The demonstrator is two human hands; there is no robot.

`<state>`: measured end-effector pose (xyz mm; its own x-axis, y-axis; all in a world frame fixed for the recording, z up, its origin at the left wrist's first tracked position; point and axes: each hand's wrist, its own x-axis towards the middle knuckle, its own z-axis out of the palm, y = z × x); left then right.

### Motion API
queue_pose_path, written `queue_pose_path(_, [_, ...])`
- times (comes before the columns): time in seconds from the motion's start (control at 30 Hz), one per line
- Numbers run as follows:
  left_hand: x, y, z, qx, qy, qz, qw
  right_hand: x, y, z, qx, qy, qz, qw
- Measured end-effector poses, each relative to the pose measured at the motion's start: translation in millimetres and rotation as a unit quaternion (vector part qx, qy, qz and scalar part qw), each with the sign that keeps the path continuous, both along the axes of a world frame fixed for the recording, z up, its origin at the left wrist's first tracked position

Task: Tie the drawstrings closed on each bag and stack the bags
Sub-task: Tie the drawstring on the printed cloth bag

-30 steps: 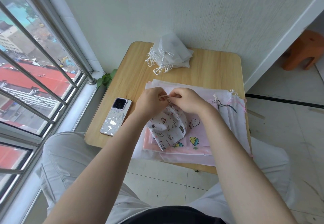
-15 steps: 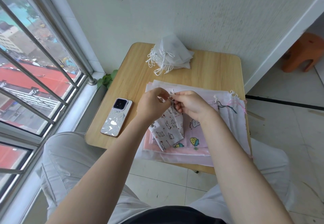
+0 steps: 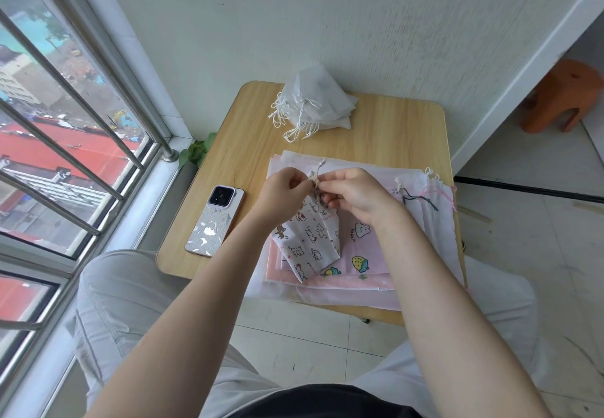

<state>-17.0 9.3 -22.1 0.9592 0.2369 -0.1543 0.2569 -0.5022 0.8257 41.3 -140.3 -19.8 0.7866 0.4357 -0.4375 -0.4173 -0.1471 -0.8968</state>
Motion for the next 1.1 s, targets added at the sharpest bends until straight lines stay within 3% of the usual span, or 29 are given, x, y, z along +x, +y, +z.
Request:
queue_pose_path(0.13, [0, 4, 0, 0.008, 0.033, -0.015, 0.999, 1, -1, -4, -0.027, -0.030, -0.037, 0.999])
queue_pose_path(0.33, [6, 24, 2, 0.205, 0.036, -0.103, 0.973, 8, -5, -12, -0.139, -0.153, -0.134, 0.969])
queue_pose_path(0.47, [14, 27, 7, 0.226, 0.059, -0.088, 0.968, 13, -3, -6, -0.134, -0.164, -0.100, 0.972])
queue_pose_path(0.53, [18, 28, 11, 0.206, 0.030, -0.087, 0.974, 17, -3, 1, -0.113, -0.162, -0.065, 0.978])
queue_pose_path(0.6, [25, 28, 22, 0.184, -0.019, -0.145, 0.972, 21, -1, 9, -0.091, -0.156, -0.034, 0.983])
queue_pose_path(0.7, [45, 23, 37, 0.202, -0.009, -0.216, 0.955, 30, 4, 22, -0.060, -0.157, -0.017, 0.986])
queue_pose_path(0.83, [81, 25, 49, 0.249, -0.001, -0.119, 0.961, 51, -1, 34, -0.111, -0.170, -0.007, 0.979])
queue_pose_path(0.93, [104, 29, 47, 0.260, 0.030, -0.150, 0.954, 71, -7, 34, -0.232, -0.166, 0.098, 0.953])
queue_pose_path(1.1, [114, 15, 20, 0.252, 0.142, -0.319, 0.903, 96, -3, 8, -0.408, -0.125, 0.281, 0.860])
